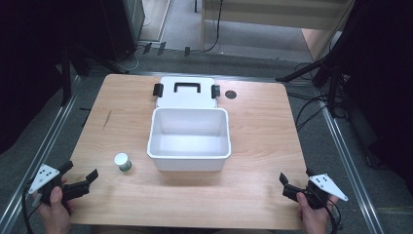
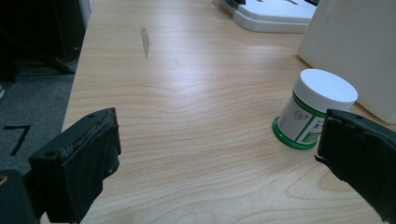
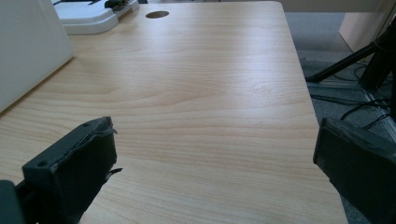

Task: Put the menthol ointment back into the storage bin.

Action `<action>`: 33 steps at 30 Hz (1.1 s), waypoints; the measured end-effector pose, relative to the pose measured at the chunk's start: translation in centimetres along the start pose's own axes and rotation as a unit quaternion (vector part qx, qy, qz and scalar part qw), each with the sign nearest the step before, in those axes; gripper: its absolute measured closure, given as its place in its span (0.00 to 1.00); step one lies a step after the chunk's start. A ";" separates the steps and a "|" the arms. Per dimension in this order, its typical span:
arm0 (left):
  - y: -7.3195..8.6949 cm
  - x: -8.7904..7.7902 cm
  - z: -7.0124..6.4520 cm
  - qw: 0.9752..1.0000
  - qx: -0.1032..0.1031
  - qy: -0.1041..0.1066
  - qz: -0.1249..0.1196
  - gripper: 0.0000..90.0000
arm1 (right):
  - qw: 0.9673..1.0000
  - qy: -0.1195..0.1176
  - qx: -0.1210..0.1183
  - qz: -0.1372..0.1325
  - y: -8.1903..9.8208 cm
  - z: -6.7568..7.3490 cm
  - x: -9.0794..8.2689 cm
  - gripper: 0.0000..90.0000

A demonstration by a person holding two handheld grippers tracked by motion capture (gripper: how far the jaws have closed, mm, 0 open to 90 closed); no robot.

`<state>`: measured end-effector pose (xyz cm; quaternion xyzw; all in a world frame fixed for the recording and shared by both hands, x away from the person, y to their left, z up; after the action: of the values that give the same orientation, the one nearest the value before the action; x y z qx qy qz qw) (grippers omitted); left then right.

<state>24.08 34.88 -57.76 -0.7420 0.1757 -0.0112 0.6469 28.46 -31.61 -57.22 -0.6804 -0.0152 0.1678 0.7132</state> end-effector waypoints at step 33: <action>-3.7 2.1 -5.2 0.969 0.112 0.105 0.192 0.00 | 1.000 -0.006 -0.006 0.028 0.3 0.2 0.6 0.00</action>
<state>25.65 29.75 -53.83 -0.6119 0.3796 0.0161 0.6937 28.91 -31.27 -57.65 -0.6835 -0.0016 0.1921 0.7043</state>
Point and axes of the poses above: each handheld gripper's, and its own axes: x roughly forward along the jaws, y roughly out of its underside, z roughly to its left, the point moved 7 cm from there along x, roughly forward along the jaws, and after that the axes turned 11 degrees about -z, right-handed, at the moved point
